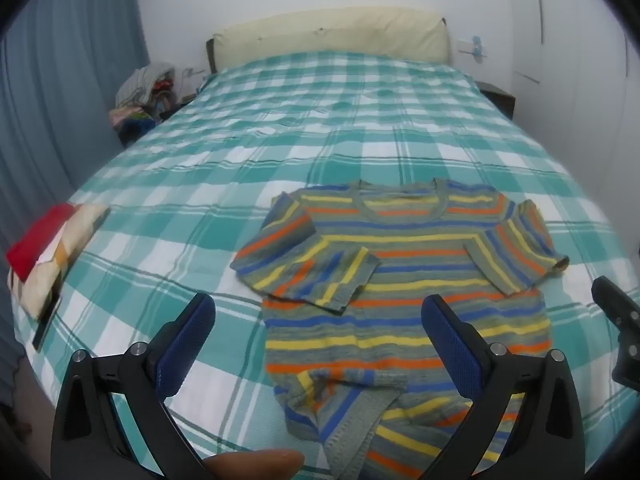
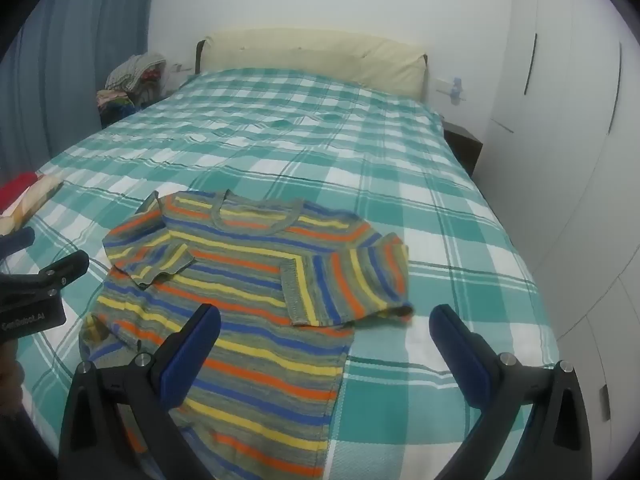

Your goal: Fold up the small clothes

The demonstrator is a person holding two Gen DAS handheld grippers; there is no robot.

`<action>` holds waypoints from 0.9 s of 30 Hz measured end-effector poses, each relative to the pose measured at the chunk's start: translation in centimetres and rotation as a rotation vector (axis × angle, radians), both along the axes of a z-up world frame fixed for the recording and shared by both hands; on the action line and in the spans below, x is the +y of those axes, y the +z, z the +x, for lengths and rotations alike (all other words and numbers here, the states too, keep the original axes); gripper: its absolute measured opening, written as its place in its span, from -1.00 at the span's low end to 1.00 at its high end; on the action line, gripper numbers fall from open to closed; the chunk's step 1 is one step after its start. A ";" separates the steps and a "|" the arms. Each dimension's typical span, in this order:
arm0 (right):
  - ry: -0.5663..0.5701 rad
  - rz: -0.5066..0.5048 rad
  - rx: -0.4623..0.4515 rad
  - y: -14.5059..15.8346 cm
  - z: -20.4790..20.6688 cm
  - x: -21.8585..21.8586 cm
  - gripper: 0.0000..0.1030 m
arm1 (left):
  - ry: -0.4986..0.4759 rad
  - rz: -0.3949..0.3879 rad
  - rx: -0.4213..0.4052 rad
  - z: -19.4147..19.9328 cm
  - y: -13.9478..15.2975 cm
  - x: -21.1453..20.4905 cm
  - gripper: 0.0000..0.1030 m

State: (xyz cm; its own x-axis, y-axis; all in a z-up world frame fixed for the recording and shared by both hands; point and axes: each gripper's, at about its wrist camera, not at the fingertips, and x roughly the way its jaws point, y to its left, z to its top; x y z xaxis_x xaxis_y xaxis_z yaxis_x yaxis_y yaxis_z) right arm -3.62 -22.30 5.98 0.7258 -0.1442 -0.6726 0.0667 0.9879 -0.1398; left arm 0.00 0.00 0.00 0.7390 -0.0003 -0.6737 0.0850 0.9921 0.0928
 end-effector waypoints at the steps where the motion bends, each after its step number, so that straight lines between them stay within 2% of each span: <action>1: 0.001 0.002 -0.001 0.0 0.0 0.0 1.00 | 0.000 -0.001 -0.003 0.0 0.0 0.0 1.00; 11: 0.006 -0.004 0.011 0.0 0.1 0.3 1.00 | -0.005 0.018 -0.008 0.1 0.0 -0.2 1.00; 17: -0.009 -0.024 0.029 -1.1 0.3 0.2 1.00 | -0.029 0.008 0.010 -0.1 -0.2 -0.9 1.00; 27: -0.030 -0.069 0.015 -0.6 0.2 0.0 1.00 | -0.070 0.088 0.010 -0.1 -0.5 -1.8 1.00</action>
State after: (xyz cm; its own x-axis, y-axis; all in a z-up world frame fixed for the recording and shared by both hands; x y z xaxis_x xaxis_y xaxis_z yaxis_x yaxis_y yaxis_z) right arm -3.40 -22.28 5.40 0.7102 -0.2124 -0.6712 0.0934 0.9734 -0.2091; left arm -0.07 -1.82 -0.47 0.7325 0.0083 -0.6807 0.1547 0.9717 0.1783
